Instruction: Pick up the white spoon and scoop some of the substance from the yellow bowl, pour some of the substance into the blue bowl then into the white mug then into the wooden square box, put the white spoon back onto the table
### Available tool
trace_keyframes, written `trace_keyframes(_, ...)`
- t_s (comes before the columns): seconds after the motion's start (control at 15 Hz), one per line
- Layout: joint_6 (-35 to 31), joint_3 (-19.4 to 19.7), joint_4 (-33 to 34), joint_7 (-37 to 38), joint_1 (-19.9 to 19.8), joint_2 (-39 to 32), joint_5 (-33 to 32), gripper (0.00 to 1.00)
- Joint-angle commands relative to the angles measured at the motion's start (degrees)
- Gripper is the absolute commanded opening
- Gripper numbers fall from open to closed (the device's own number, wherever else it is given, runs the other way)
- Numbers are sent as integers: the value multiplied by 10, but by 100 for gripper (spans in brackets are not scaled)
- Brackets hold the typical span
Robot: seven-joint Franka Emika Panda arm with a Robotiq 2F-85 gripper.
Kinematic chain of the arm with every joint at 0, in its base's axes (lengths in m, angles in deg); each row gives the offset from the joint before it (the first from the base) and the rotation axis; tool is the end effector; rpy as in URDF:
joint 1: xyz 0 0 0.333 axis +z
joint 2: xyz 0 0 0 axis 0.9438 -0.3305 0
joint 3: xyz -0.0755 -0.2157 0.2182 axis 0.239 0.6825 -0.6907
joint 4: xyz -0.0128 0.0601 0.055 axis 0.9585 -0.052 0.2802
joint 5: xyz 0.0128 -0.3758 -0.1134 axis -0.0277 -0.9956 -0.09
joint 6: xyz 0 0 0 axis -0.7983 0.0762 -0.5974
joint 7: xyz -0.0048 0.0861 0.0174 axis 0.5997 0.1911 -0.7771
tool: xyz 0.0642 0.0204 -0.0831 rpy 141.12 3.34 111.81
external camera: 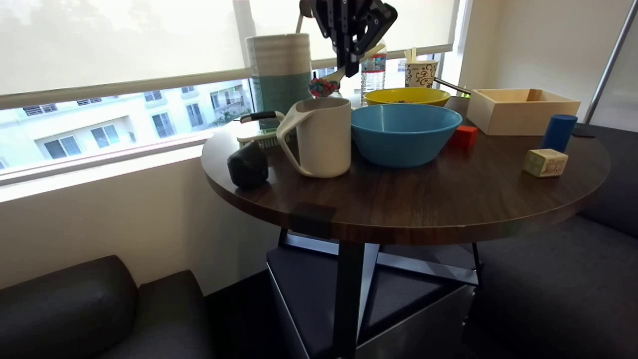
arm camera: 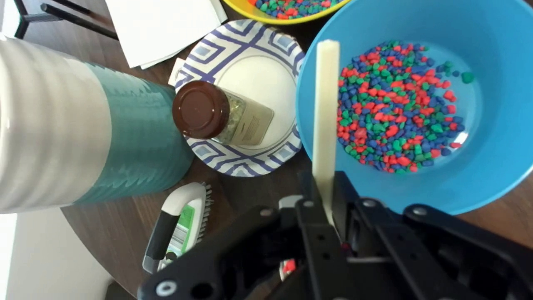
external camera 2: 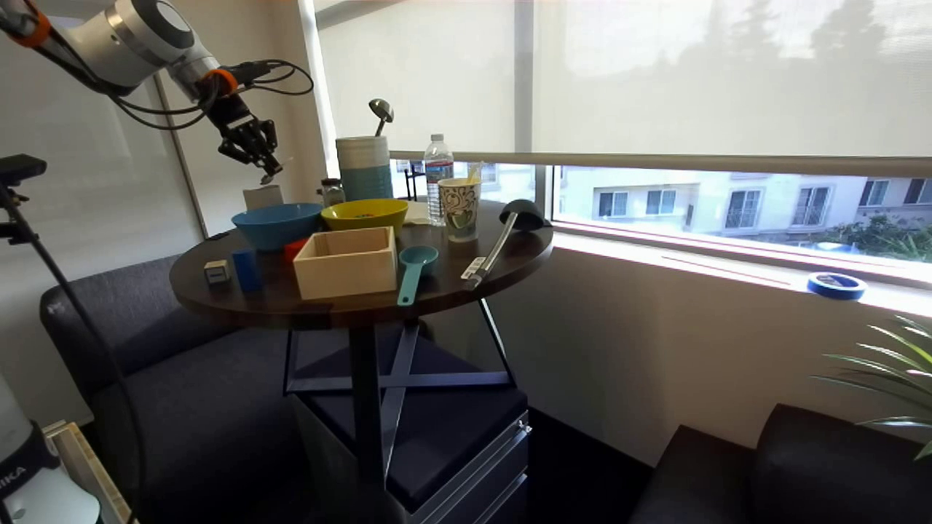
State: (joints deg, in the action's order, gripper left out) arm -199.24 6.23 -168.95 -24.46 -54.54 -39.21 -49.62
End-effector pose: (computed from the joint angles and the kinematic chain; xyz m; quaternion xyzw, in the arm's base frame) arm 0.4614 0.2705 0.5085 0.6665 0.7016 0.0182 0.2513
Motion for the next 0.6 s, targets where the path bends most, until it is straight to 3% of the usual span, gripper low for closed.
trace_keyframes(0.0, -11, -6, -2, -24, 5, 4, -46, 3)
trace_keyframes(0.2, -15, -9, -4, -31, 7, 5, -74, 3)
trace_keyframes(0.53, -15, -3, -1, -29, 5, 4, -61, 3)
